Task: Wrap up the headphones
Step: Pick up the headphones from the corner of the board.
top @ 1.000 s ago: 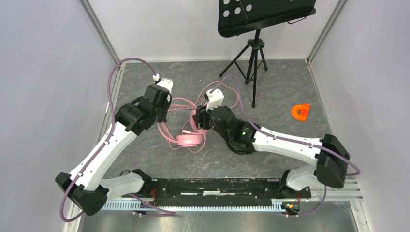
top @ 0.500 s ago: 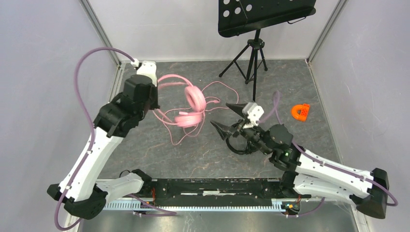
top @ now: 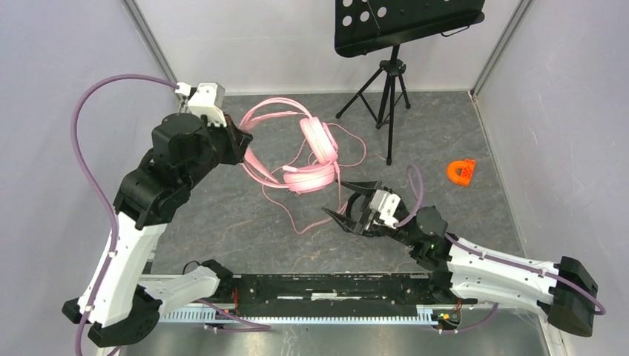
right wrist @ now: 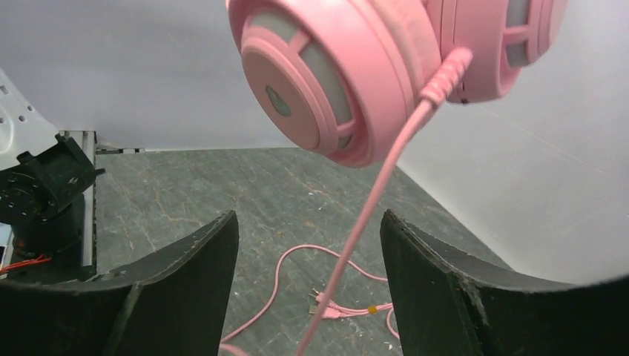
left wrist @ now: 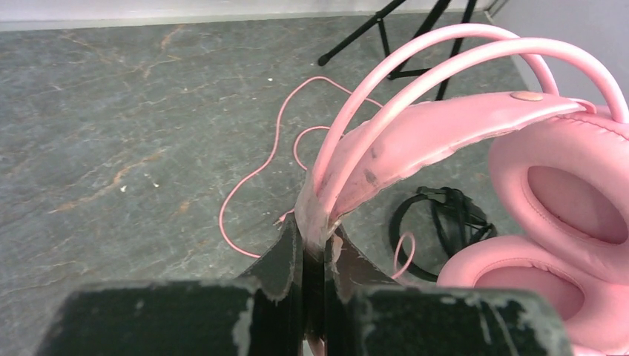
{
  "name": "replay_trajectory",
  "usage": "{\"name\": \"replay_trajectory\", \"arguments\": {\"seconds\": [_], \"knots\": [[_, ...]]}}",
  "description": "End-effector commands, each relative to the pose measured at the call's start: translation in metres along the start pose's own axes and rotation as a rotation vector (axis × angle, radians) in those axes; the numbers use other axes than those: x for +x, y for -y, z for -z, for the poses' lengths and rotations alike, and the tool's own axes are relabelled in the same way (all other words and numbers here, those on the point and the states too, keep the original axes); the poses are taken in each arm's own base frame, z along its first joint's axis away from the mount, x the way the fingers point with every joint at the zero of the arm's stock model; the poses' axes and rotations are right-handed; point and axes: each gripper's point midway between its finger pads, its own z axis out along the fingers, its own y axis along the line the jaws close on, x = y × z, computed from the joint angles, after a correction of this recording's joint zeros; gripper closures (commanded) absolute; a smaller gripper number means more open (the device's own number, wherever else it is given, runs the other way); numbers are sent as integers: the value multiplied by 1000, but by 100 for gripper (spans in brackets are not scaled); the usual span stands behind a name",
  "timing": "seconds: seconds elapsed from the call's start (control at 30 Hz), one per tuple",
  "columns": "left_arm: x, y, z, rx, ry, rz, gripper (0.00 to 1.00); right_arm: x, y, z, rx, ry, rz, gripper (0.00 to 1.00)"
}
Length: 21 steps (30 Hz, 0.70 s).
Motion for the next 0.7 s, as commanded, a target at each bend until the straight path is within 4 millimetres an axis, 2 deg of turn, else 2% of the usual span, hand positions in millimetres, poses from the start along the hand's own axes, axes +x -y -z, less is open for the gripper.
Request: {"name": "replay_trajectory", "arguments": {"seconds": [0.0, 0.1, 0.33, 0.53, 0.67], "knots": [[-46, 24, 26, 128, 178, 148, 98, -28, 11, 3, 45, 141, 72, 27], [-47, 24, 33, 138, 188, 159, 98, -27, 10, 5, 49, 157, 83, 32], [-42, 40, 46, 248, 183, 188, 98, -3, -6, 1, -20, 119, 57, 51], [-41, 40, 58, 266, 200, 184, 98, 5, -19, -8, -71, 136, -6, 53], [-54, 44, 71, 298, 235, 197, 98, 19, -14, -14, -26, 107, -34, 67]]}}
